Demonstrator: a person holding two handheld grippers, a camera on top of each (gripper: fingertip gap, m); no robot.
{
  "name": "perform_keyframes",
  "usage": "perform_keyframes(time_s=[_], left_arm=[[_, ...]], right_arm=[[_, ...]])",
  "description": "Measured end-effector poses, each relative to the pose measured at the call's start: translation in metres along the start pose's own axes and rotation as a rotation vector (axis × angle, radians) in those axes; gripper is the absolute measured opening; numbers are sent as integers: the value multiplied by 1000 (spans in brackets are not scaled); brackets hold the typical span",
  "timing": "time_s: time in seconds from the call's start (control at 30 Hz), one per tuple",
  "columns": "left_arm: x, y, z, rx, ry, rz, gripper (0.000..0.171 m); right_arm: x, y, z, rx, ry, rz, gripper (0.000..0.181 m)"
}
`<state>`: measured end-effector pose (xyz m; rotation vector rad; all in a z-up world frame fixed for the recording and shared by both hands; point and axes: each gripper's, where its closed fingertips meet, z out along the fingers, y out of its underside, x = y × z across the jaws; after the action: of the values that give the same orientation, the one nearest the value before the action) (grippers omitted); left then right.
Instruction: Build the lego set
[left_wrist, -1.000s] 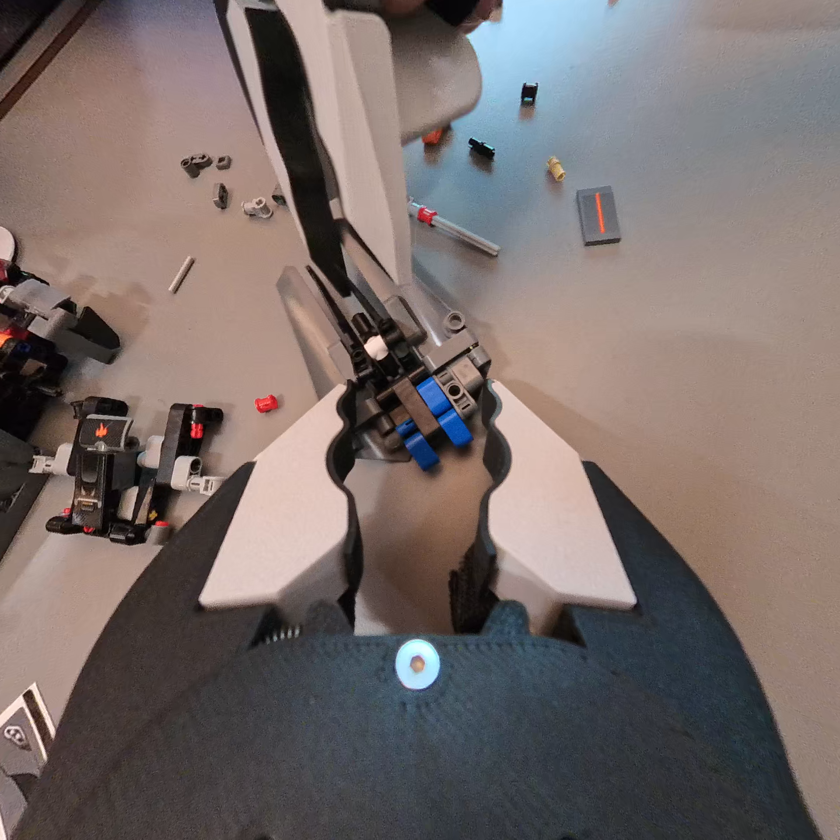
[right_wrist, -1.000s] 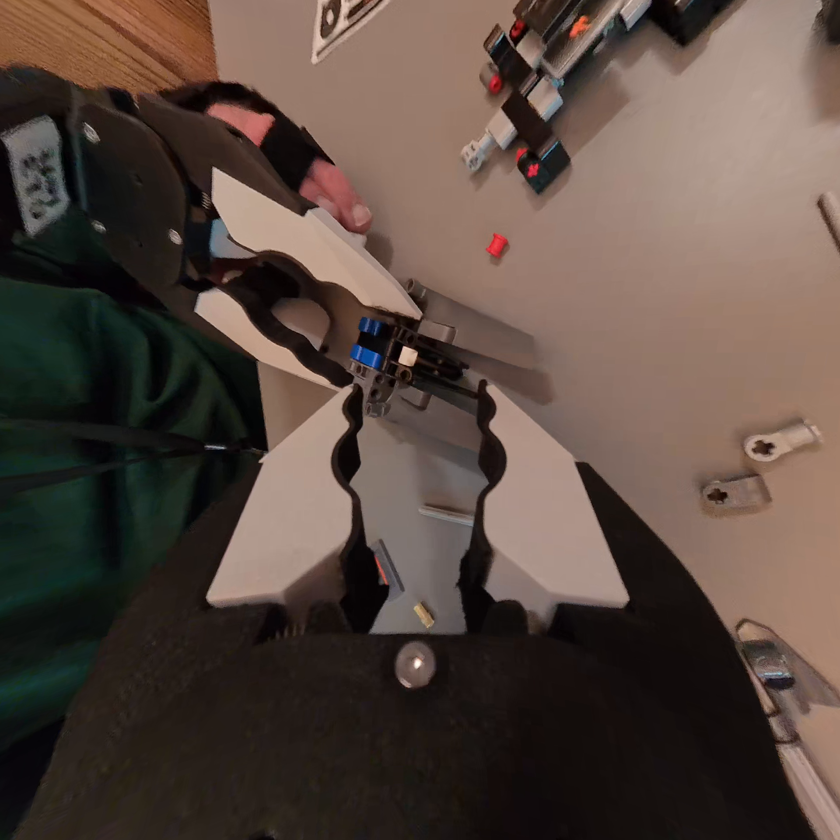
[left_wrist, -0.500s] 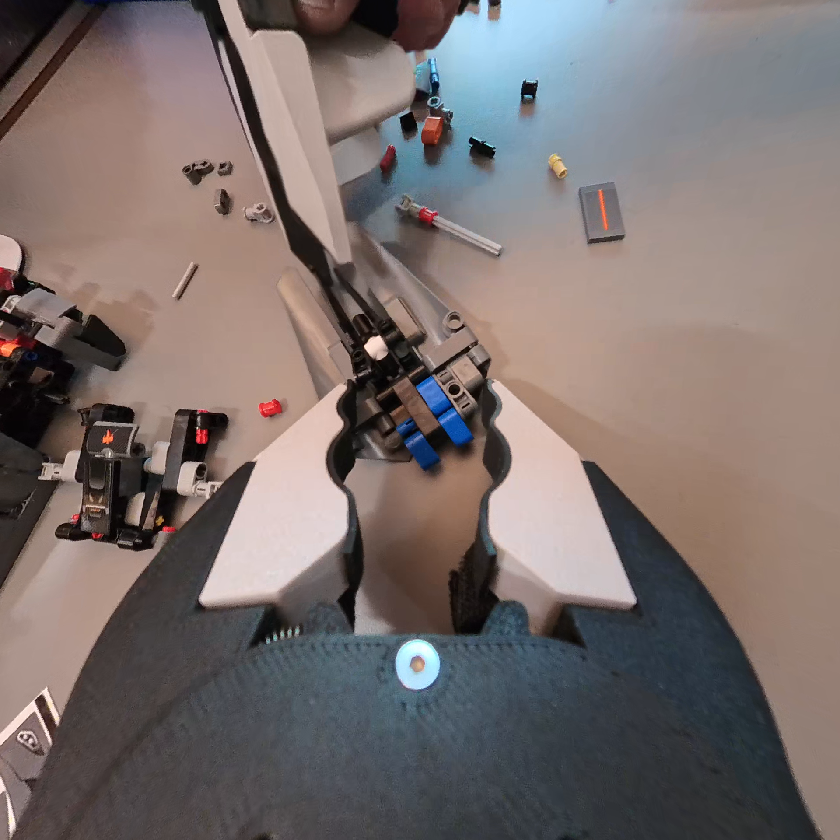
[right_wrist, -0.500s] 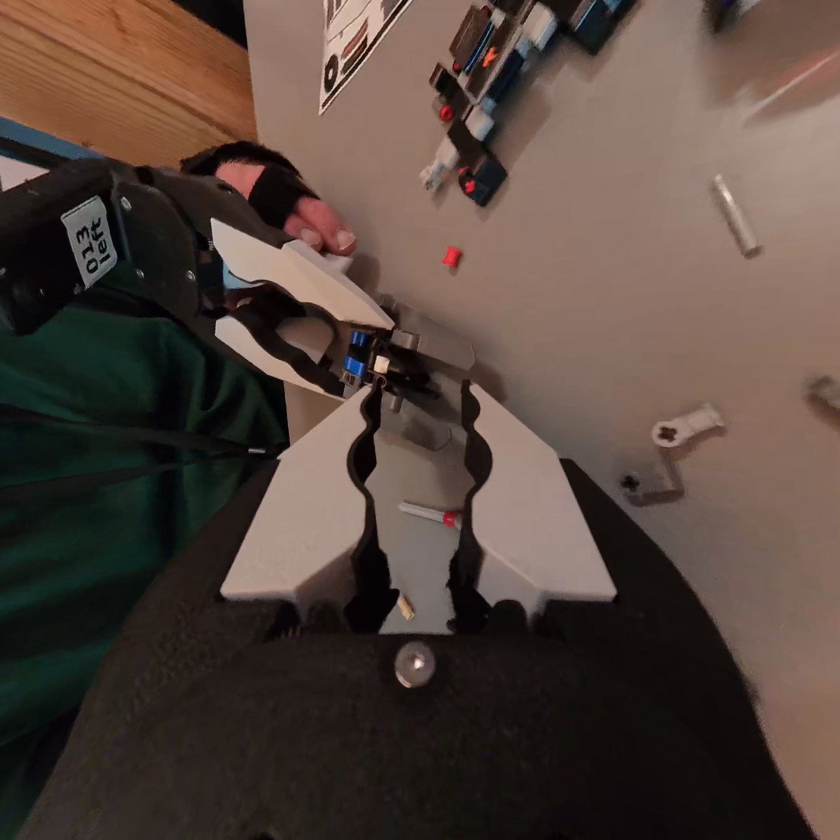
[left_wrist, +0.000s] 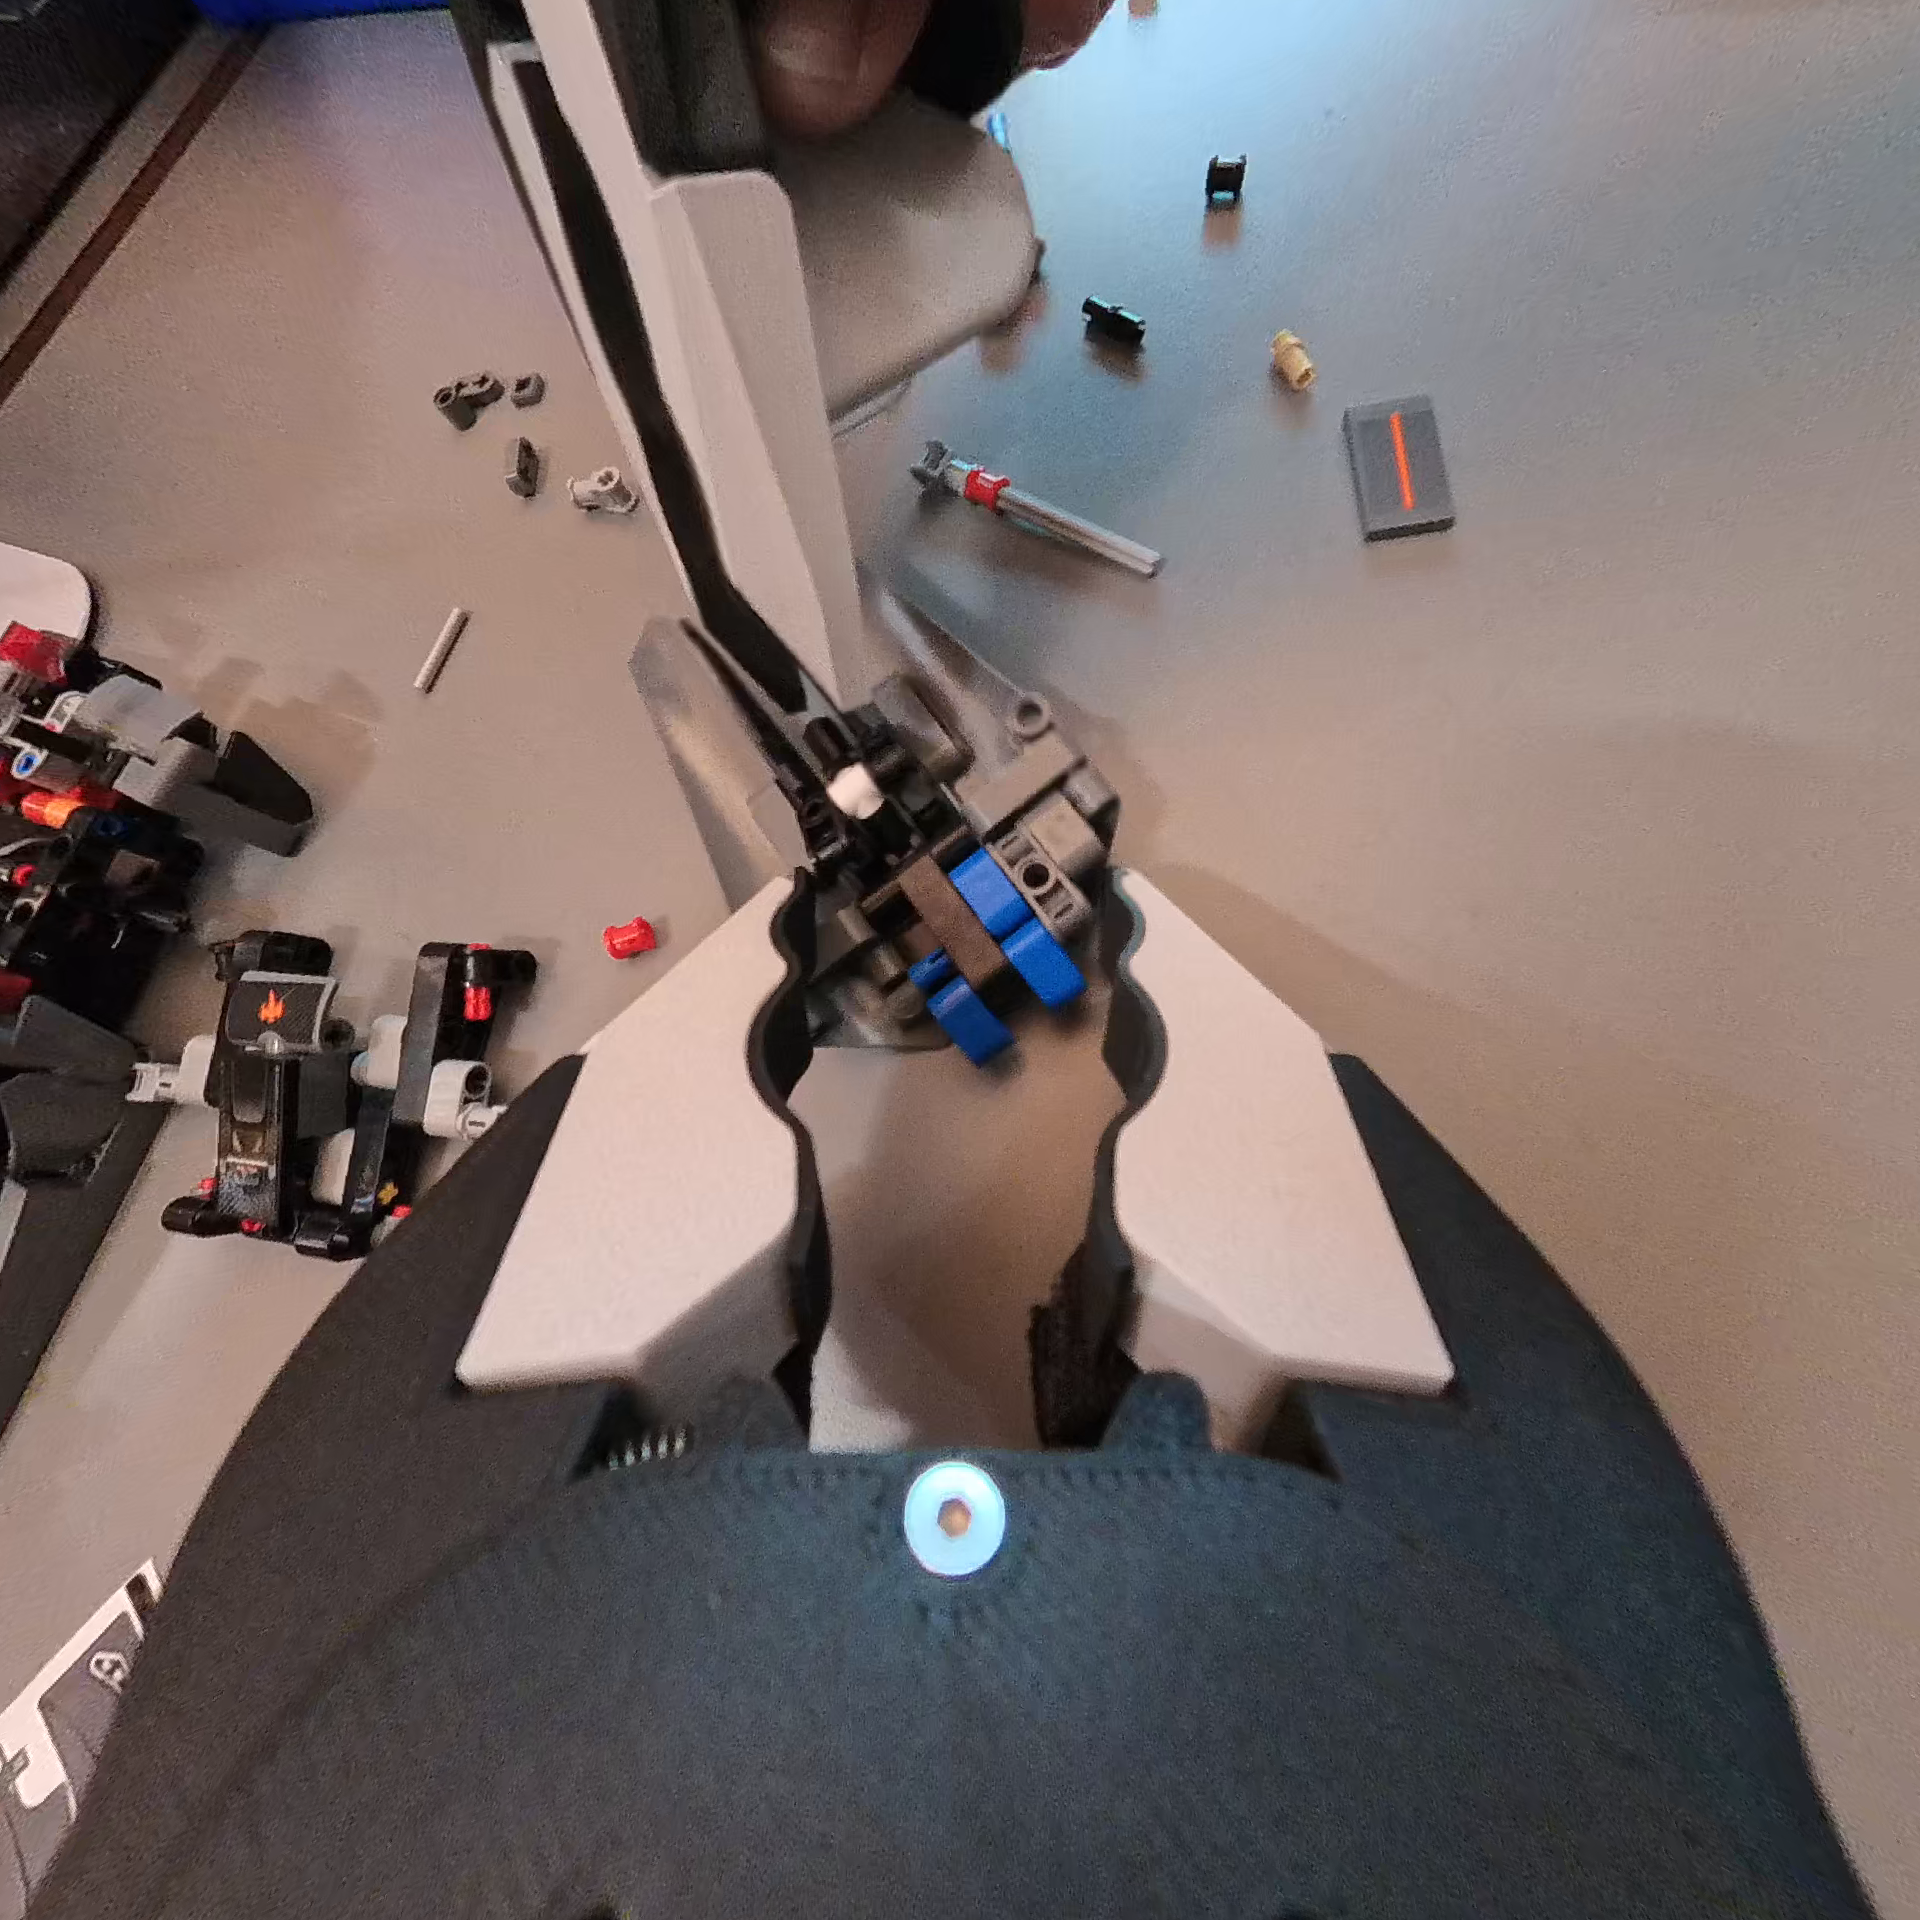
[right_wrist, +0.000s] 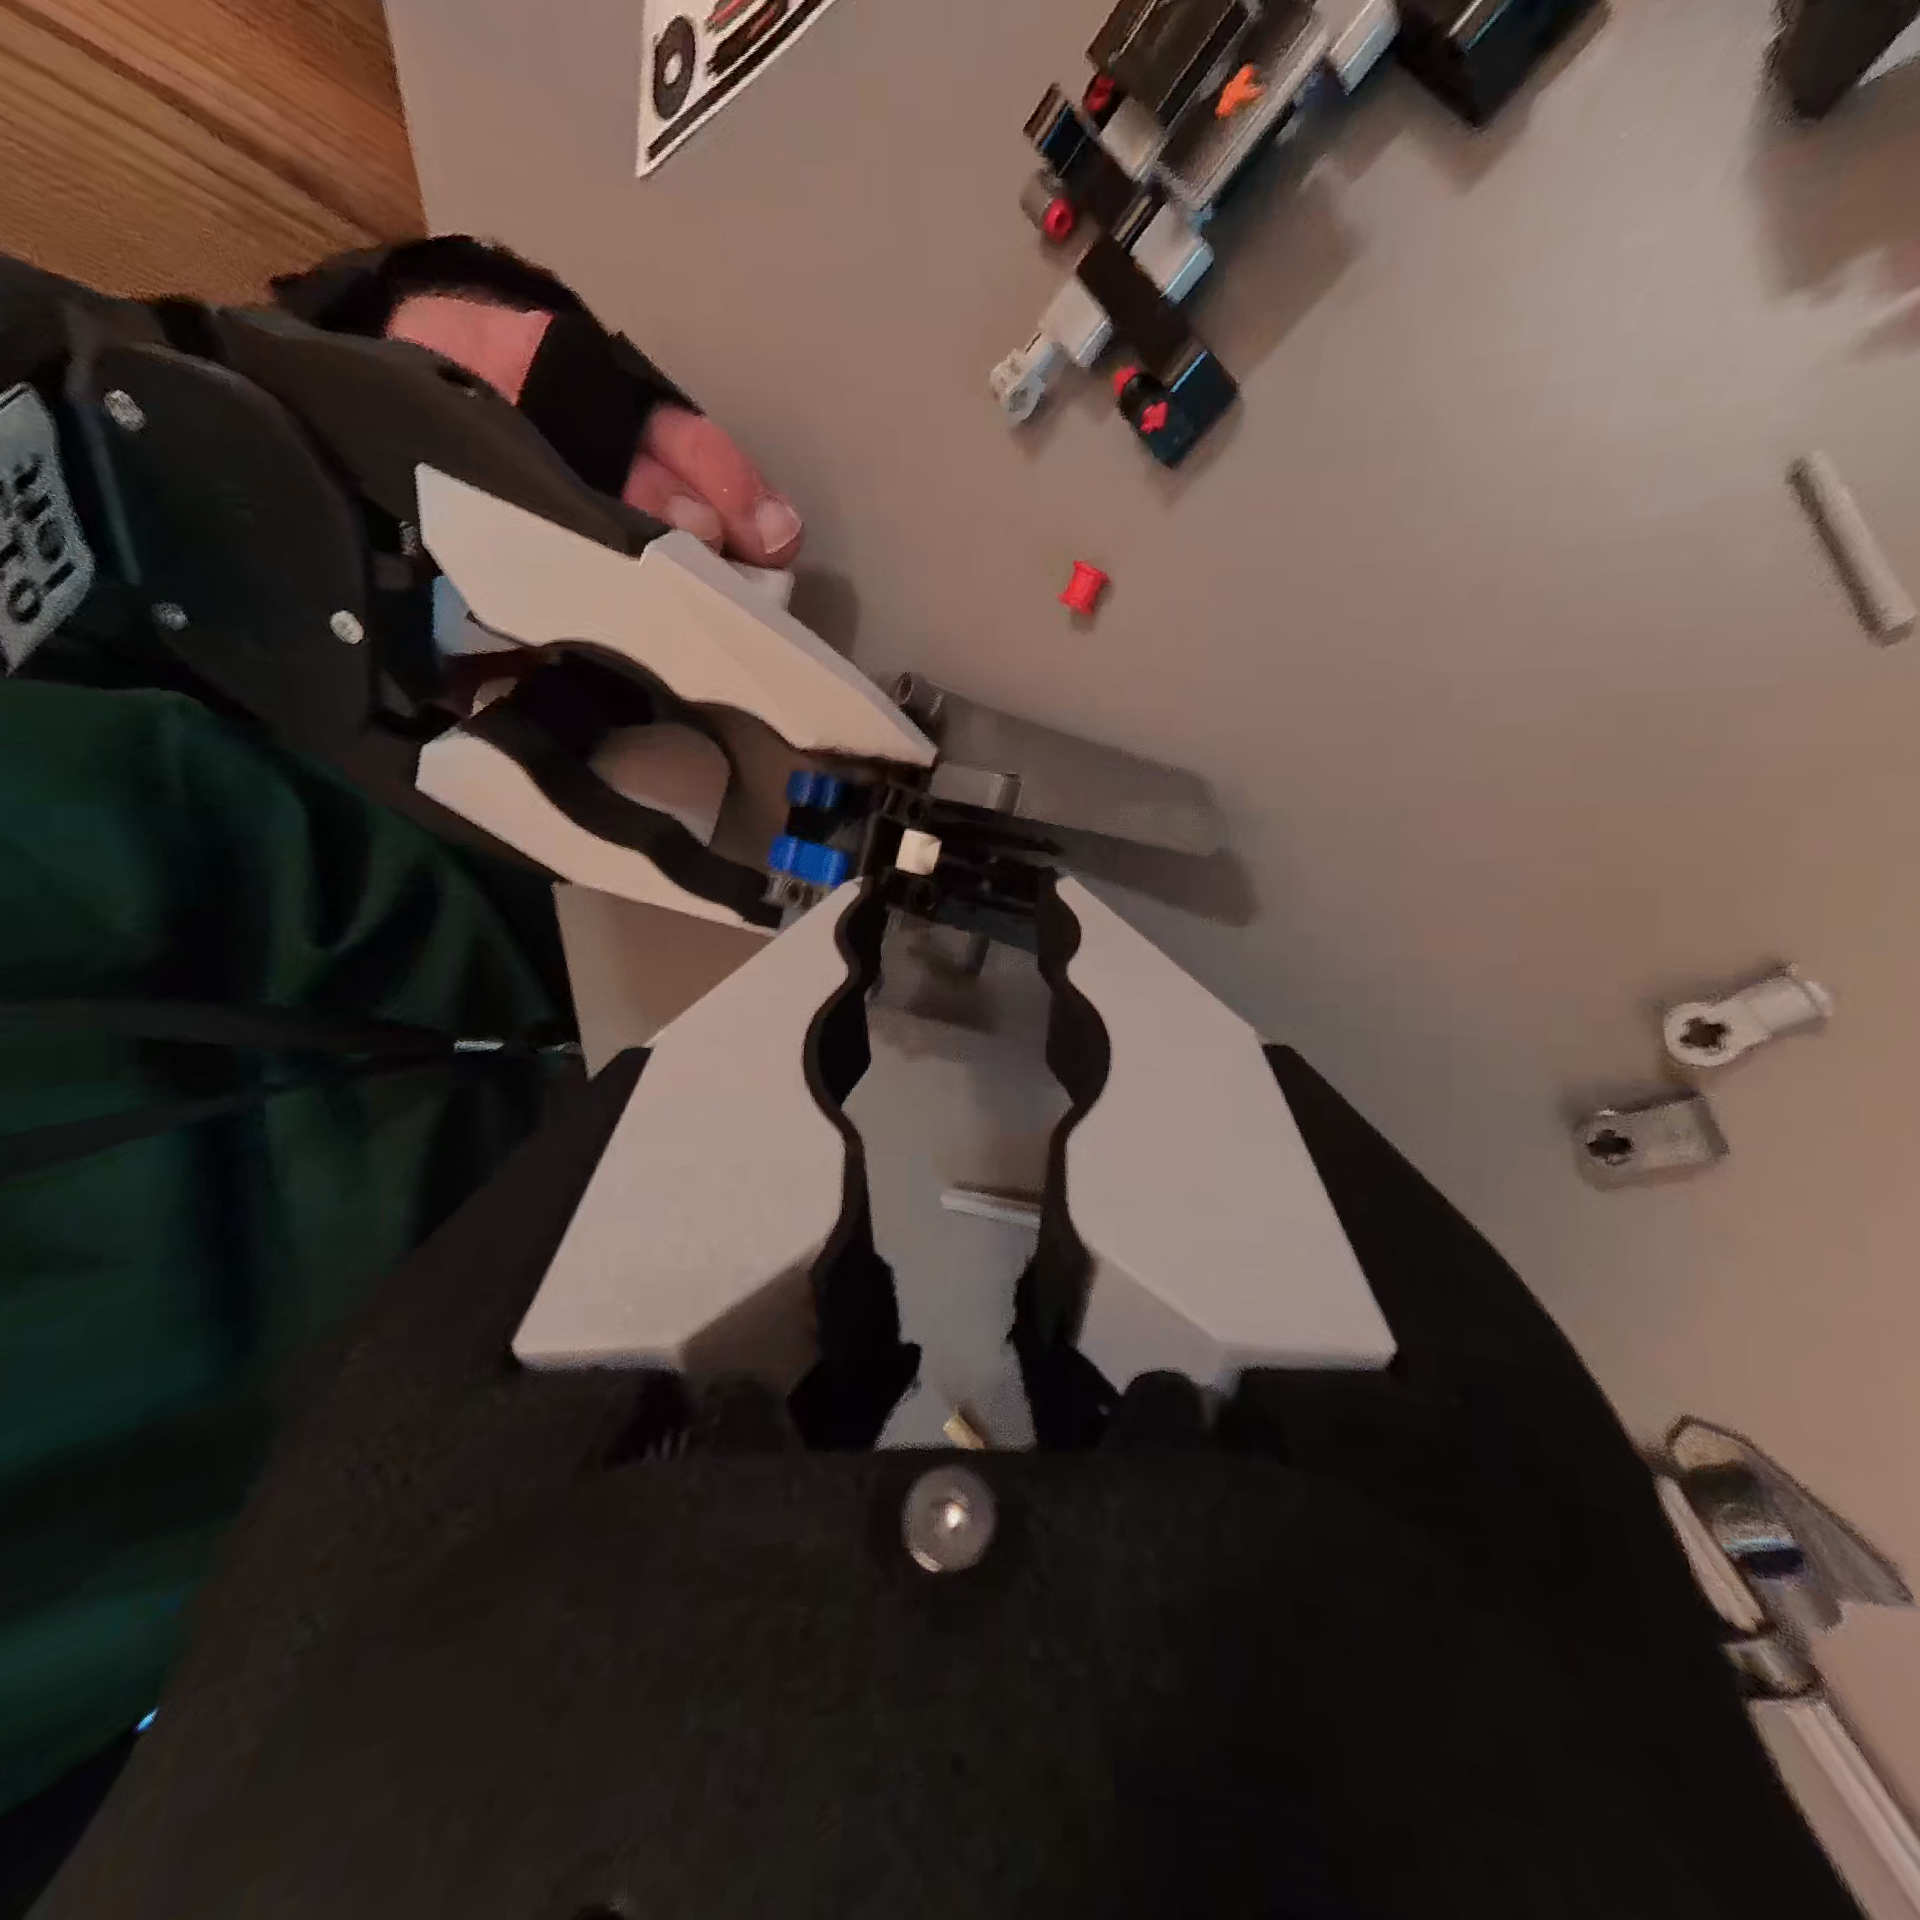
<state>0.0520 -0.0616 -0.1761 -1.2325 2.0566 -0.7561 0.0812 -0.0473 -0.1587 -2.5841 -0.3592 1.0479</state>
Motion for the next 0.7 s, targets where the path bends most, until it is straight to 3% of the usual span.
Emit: perform_keyframes(time_s=[0.3, 0.4, 0.7], left_arm=[[0, 1, 1, -8, -6, 2, 51], [-1, 1, 1, -8, -7, 1, 51], [-1, 1, 1, -9, -4, -1, 51]], right_arm=[[4, 3, 6, -122, 108, -12, 33], [1, 6, 11, -169, 52, 18, 38], [-2, 1, 5, -108, -100, 67, 33]])
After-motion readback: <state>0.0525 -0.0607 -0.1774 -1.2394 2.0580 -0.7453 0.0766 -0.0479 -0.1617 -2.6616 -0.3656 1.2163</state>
